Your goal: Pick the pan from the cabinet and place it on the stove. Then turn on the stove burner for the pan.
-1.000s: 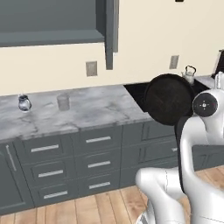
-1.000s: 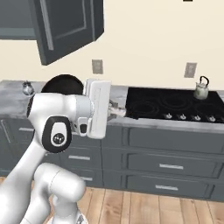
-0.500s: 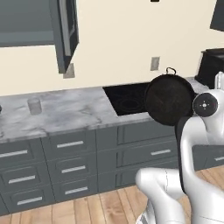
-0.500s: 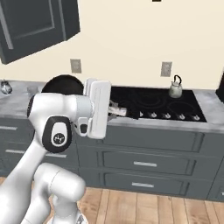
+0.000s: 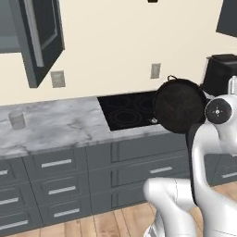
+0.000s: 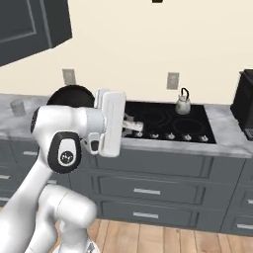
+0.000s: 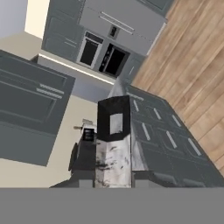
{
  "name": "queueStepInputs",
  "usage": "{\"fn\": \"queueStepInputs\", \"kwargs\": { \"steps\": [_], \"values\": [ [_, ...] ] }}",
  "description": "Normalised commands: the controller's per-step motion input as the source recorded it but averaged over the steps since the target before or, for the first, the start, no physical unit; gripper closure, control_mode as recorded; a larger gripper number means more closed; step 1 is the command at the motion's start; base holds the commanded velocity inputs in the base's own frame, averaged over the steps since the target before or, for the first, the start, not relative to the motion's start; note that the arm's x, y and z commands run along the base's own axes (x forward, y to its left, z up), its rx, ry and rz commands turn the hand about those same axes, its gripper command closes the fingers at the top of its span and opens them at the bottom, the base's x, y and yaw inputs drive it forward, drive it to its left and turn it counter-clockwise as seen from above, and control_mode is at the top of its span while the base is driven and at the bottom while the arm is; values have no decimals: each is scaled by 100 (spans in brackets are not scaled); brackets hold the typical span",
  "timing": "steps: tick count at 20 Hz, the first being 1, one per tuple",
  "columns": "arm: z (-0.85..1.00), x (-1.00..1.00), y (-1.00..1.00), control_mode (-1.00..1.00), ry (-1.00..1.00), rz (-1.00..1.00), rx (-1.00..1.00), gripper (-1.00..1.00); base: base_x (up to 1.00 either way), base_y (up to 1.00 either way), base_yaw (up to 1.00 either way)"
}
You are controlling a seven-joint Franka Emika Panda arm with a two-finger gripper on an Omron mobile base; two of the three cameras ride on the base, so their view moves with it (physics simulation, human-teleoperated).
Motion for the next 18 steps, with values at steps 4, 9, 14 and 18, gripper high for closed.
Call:
{"fn": "queueStepInputs", "kwargs": {
  "steps": [4, 9, 14, 18],
  "values": [
    [0, 0, 0, 100, 0, 0, 0, 100, 63, -27, 0],
    [0, 0, 0, 100, 0, 0, 0, 100, 72, -26, 1],
    [0, 0, 0, 100, 0, 0, 0, 100, 64, -37, 2],
    [0, 0, 0, 100, 0, 0, 0, 100, 56, -34, 2]
  ]
}}
